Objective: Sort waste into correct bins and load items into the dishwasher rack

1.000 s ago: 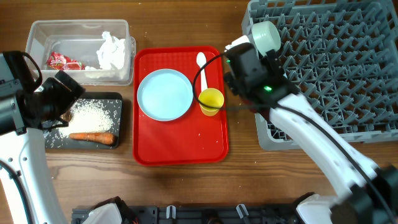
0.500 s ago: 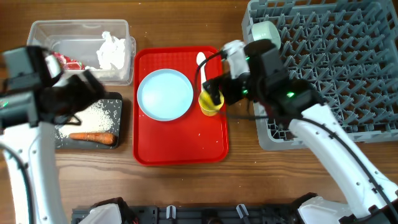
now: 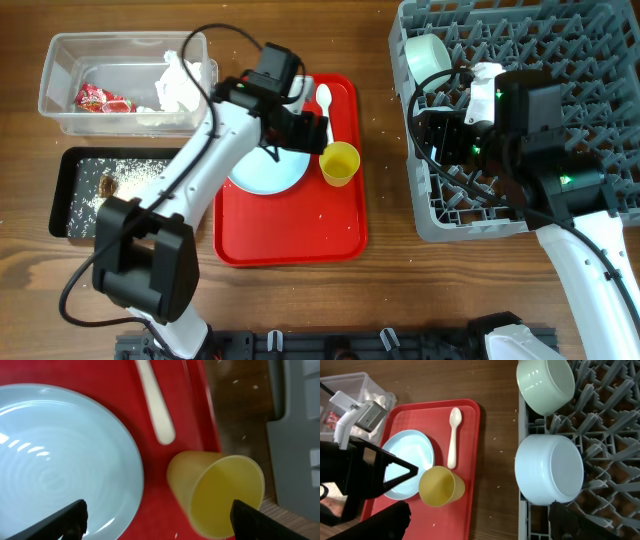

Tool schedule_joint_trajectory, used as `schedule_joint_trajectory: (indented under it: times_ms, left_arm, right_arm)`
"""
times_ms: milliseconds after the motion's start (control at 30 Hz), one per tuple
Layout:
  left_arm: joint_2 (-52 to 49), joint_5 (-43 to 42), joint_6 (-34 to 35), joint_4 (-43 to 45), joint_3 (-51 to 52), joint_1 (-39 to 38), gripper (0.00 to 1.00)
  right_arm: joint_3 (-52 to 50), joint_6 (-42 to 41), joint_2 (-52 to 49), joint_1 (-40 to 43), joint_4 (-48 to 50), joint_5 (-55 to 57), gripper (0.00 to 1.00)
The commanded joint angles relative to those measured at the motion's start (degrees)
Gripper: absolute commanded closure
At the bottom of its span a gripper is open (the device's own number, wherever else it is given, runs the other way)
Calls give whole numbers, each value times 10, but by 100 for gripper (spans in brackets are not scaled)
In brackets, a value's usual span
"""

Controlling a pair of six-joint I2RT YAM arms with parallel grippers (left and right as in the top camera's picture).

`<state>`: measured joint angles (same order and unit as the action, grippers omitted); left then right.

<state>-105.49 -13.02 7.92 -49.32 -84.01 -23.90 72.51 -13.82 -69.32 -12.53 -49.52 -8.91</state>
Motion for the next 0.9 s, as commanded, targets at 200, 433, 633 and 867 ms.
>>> schedule_joint_trajectory:
  times_ms: [200, 433, 633, 867]
  left_arm:
    - [-68, -16, -11, 14, -3, -42, 21]
    - [-79, -15, 5, 29, -3, -45, 96]
    - [-62, -84, 27, -7, -14, -17, 96]
    - [23, -541, -63, -33, -16, 167, 96]
  right_arm:
    - [7, 3, 1, 2, -3, 13, 10]
    - [5, 3, 1, 2, -7, 16, 13]
    - [5, 1, 1, 2, -4, 12, 14]
    - [-19, 3, -26, 2, 115, -158, 11]
